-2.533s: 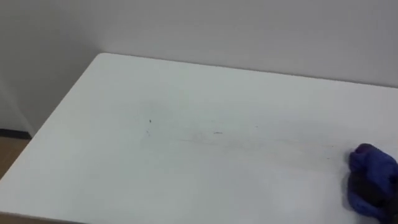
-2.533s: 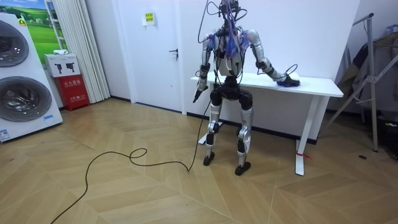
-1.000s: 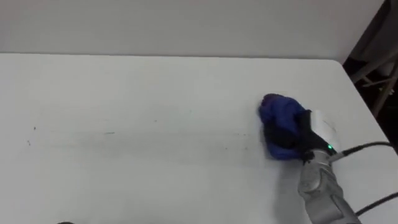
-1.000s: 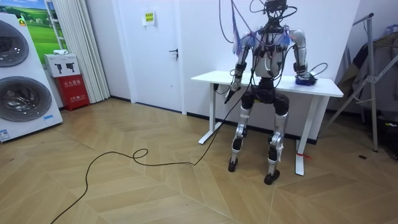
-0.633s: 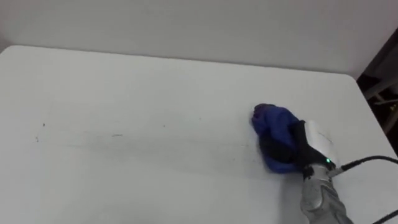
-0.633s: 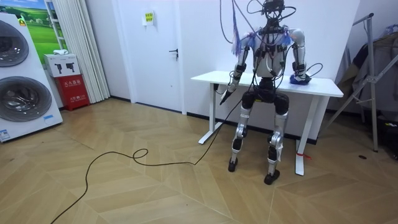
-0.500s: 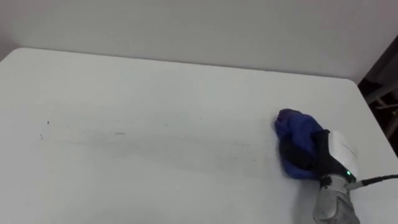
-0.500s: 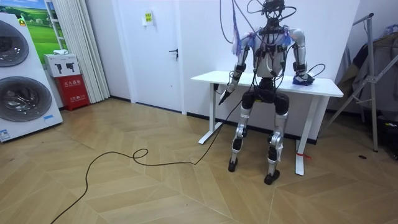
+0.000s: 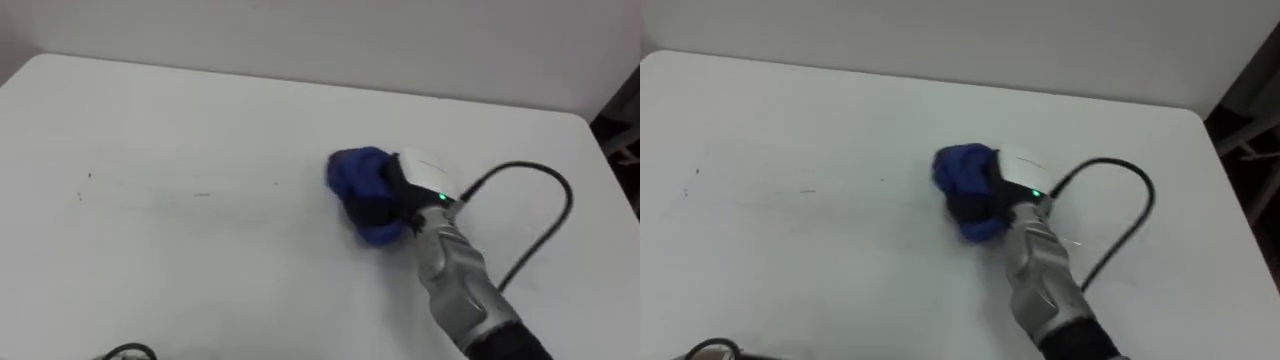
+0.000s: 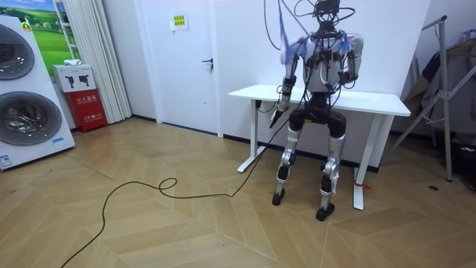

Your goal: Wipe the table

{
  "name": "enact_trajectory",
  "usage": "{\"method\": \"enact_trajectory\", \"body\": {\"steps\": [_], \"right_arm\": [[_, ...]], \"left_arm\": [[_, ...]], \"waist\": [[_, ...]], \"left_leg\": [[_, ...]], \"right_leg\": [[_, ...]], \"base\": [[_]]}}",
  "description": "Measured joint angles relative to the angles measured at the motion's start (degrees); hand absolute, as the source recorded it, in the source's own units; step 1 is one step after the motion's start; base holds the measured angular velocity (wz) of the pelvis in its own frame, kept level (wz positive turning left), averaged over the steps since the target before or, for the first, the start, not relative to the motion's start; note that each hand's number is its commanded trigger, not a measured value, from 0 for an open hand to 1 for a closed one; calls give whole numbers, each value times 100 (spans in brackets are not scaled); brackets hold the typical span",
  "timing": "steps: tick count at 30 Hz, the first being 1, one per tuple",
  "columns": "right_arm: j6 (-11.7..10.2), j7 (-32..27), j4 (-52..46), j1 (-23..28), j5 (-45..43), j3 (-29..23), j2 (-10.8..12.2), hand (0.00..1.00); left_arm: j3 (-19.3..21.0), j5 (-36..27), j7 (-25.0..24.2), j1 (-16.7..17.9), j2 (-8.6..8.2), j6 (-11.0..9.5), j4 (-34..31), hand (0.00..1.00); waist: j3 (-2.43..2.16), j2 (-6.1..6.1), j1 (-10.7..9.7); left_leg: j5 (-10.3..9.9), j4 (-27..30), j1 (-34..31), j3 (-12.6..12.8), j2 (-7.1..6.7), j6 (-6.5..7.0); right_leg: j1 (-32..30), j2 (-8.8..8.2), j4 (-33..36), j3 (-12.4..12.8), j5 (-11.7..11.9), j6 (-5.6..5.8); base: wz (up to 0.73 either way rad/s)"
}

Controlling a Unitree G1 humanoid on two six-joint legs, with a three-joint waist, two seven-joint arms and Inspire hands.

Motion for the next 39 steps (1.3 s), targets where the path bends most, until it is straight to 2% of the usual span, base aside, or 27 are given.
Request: {"method": "enact_trajectory", "body": {"steps": [3, 4, 7, 9, 10, 11, 12, 13, 14, 16, 17, 21, 25, 29, 34, 39], "right_arm": [[-40, 37, -99, 72, 21, -70, -24, 100], [-123, 33, -151, 144, 23, -122, -51, 100], [-278, -21, -189, 299, 22, -195, -61, 100], [-375, -34, -188, 362, 21, -253, -76, 100], [-438, -35, -183, 399, 21, -287, -79, 90], [-494, -39, -164, 503, 21, -327, -81, 26], [-521, -44, -174, 544, 21, -354, -80, 26], [-565, -81, -194, 635, 21, -388, -83, 0], [-602, -133, -193, 723, 21, -414, -85, 0], [-647, -212, -189, 856, 21, -421, -113, 0], [-678, -280, -188, 961, 15, -431, -136, 0], [-767, -470, -170, 1198, -188, -528, -211, 0], [-975, -692, -185, 1423, -164, -614, -337, 0], [-1120, -847, -234, 1507, -129, -638, -370, 0], [-1176, -841, -281, 1529, -118, -660, -371, 0], [-1198, -582, -988, 1977, 100, -917, -453, 0]], "left_arm": [[9, 2, -43, 158, 41, 154, -1, 0], [23, -4, -103, 174, 48, 188, -1, 0], [22, -8, -210, 172, 43, 181, -68, 0], [22, 2, -263, 173, 31, 175, -149, 0], [27, 2, -262, 168, 32, 146, -172, 0], [26, 2, -262, 168, 30, 116, -174, 0], [27, 3, -262, 170, 28, 110, -178, 0], [35, 9, -261, 183, 28, 109, -213, 0], [56, 76, -256, 184, 27, 107, -242, 0], [88, 125, -232, 218, 28, 91, -324, 0], [108, 129, -214, 232, 27, 48, -342, 0], [117, 223, -193, 235, 41, 41, -342, 0], [114, 207, -195, 244, 34, 10, -341, 0], [123, 208, -185, 336, 40, -65, -341, 0], [124, 198, -77, 436, 41, -68, -341, 0], [152, 99, -102, 474, 74, -80, -346, 0]], "waist": [[21, 24, -49], [36, 45, -77], [59, 84, -120], [56, 102, -175], [53, 108, -188], [46, 118, -199], [34, 111, -201], [15, 127, -205], [-1, 127, -208], [-1, 140, -233], [-20, 144, -235], [-23, 162, -382], [-34, 176, -497], [-53, 170, -584], [-77, 140, -686], [-102, 100, -769]], "left_leg": [[11, 4, -50, -166, -25, 18], [11, 4, -59, -219, -29, 18], [11, 8, -41, -282, -40, 18], [11, 13, -40, -288, -40, 18], [11, 13, -40, -287, -45, 18], [11, 16, -44, -281, -57, 18], [11, 22, -47, -278, -60, 18], [11, 33, -57, -278, -61, 18], [11, 38, -43, -278, -62, 18], [11, 40, 5, -287, -67, 18], [11, 40, 45, -290, -71, 18], [11, 43, 101, -322, -86, 18], [11, 42, 109, -323, -86, 18], [11, 34, 103, -324, -86, 18], [11, 31, 124, -327, -89, 18], [11, 28, 184, -281, -91, 19]], "right_leg": [[55, -31, -1, -185, -3, 5], [88, -34, -21, -228, -3, 5], [192, -33, -120, -273, -15, 27], [205, -33, -127, -293, -18, 32], [210, -34, -149, -291, -20, 35], [222, -36, -188, -285, -25, 43], [221, -39, -189, -283, -27, 46], [218, -40, -190, -283, -27, 46], [236, -40, -195, -282, -27, 46], [307, -43, -211, -290, -29, 50], [350, -45, -218, -289, -33, 55], [458, -45, -290, -322, -39, 78], [494, -44, -284, -326, -38, 82], [490, -44, -289, -324, -38, 81], [477, -44, -289, -315, -38, 81], [503, -43, -274, -252, -38, 82]], "base": [[30], [22], [12], [2], [0], [-4], [0], [0], [0], [2], [4], [6], [0], [0], [-1], [-4]]}}
